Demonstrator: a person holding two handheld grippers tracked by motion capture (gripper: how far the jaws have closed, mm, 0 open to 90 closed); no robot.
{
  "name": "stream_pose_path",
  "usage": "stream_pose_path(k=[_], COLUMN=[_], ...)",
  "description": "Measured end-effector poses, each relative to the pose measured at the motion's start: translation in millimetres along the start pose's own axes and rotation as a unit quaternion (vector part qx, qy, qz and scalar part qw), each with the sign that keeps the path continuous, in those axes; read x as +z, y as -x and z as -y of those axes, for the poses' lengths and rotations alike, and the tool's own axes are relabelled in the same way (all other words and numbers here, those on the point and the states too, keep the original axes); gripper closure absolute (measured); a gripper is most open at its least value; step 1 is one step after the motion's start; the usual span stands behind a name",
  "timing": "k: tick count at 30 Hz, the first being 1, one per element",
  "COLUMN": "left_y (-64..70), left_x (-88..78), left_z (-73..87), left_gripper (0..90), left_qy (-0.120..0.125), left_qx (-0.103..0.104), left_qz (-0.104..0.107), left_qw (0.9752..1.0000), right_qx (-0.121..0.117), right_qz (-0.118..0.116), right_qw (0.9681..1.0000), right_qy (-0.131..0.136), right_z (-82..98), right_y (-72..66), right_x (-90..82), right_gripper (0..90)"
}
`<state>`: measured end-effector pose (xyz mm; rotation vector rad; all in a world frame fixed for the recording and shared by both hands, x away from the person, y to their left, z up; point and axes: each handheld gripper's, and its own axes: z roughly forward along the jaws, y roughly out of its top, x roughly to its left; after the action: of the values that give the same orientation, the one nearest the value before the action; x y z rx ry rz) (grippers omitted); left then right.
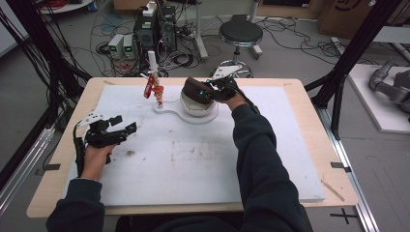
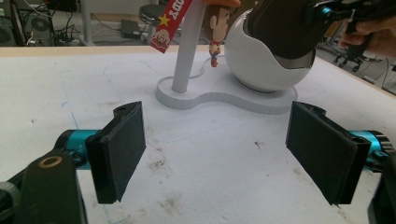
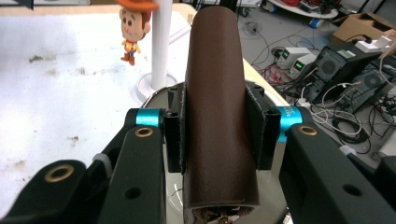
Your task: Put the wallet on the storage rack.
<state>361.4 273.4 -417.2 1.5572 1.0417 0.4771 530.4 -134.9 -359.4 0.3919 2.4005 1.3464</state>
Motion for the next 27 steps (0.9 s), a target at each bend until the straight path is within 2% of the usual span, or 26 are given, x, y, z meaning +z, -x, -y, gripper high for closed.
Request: stream_pose_path(k=[7, 11, 15, 18, 20, 22, 24, 25, 26, 27], left_y=[0.1, -0.1, -0.3, -0.5, -0.3, -0.4, -0.2, -0.3, -0.6, -1.0], left_x=[0.5, 0.3, 0.5, 0.3, 0.6, 0.5, 0.0, -0.2, -0.3, -0.3], left_z=[0.6, 0.7, 1.0, 1.0, 1.1, 0.9, 0.6, 0.6, 0.4, 0.3], left_gripper=[19.8, 19.8, 19.8, 19.8, 19.8, 19.8, 19.7, 19.7, 19.3, 17.8], left_qy=[-0.002, -0.001, 0.000, -0.001, 0.000, 0.001, 0.005, 0.007, 0.009, 0.010], left_qx=[-0.003, -0.003, -0.005, -0.005, -0.005, -0.003, -0.004, -0.005, -0.007, -0.008], left_qz=[0.001, 0.003, 0.003, 0.004, 0.003, 0.004, 0.002, 0.001, -0.001, -0.003], left_qw=[1.0000, 1.0000, 1.0000, 1.0000, 1.0000, 1.0000, 1.0000, 1.0000, 0.9999, 0.9999], right_qx=[-0.023, -0.011, 0.009, 0.017, 0.030, 0.057, 0.069, 0.082, 0.101, 0.129], right_qz=[-0.003, 0.010, 0.022, 0.028, 0.030, 0.025, 0.030, 0.036, 0.034, 0.028], right_qw=[0.9990, 0.9984, 0.9992, 0.9992, 0.9989, 0.9976, 0.9969, 0.9959, 0.9942, 0.9909], right_qy=[-0.039, -0.055, -0.031, -0.021, -0.019, -0.029, -0.025, -0.014, -0.014, -0.025], right_z=[6.8, 8.7, 5.7, 3.7, 5.6, 10.1, 17.3, 24.4, 29.7, 34.2], right_y=[-2.7, -2.5, 2.0, 4.0, 5.8, 7.8, 6.8, 5.0, 5.4, 7.2], right_x=[13.3, 14.5, 5.4, -8.4, -18.5, -28.4, -38.2, -46.2, -52.3, -57.6], right_gripper=[64.5, 61.7, 54.1, 54.1, 51.4, 46.9, 45.0, 42.8, 38.1, 34.1])
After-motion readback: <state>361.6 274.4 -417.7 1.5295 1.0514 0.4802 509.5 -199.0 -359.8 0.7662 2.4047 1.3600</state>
